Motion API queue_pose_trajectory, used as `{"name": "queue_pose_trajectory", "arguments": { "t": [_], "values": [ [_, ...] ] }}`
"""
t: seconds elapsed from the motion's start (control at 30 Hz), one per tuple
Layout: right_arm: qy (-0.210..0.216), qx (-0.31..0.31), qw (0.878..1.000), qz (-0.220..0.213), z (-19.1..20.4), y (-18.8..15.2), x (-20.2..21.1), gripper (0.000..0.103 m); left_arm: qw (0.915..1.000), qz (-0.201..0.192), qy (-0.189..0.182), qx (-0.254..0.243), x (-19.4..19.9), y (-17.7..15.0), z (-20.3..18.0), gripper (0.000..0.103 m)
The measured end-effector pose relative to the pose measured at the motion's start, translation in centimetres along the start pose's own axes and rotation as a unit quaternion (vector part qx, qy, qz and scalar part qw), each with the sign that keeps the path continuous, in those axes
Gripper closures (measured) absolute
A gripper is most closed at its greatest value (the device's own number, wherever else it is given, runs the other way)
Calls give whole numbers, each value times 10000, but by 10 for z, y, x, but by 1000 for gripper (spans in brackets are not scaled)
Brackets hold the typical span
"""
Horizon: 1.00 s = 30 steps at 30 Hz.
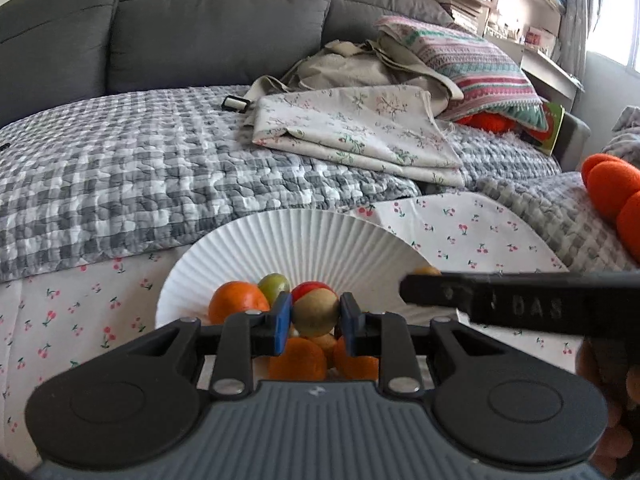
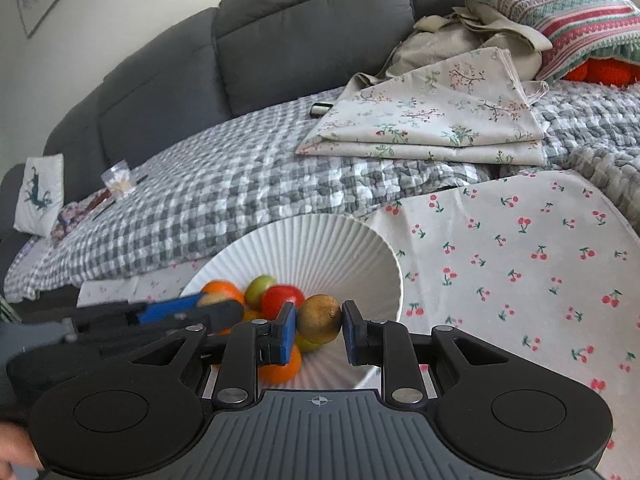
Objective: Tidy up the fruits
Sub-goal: 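Open both grippers to drop the kiwis into the bowl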
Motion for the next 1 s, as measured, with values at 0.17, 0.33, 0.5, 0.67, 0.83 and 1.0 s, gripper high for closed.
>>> {"name": "queue_pose_trajectory", "arguments": {
  "t": [0.17,0.33,0.5,0.67,0.83,1.0],
  "values": [
    [41,-255,9996,97,-11,-1,-19,80,9999,90,46,34,-12,-5,4,79],
    [52,-289,9995,106,-12,-4,-23,76,10000,58,55,6,-11,-5,1,78],
    [160,-582,9982,-55,-16,4,-13,74,10000,-50,27,66,1,2,3,65],
    [222,-737,9969,-164,-15,12,2,74,9991,-197,45,378,24,12,14,62],
    [309,-705,9969,-187,-2,13,21,74,9979,-114,255,588,44,5,23,60],
    [515,-624,9965,-205,21,4,48,71,9962,-47,562,665,67,-8,24,49]
  ]
}}
Point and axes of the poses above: each gripper's, at about its wrist camera, not at the fingertips, and x roughly against the way its jaws point, z to its left, y to its top, the point moved 10 cm from there along -x, roughly the way its jaws point, and after that the axes turned 3 degrees about y, right-handed, at the moved point
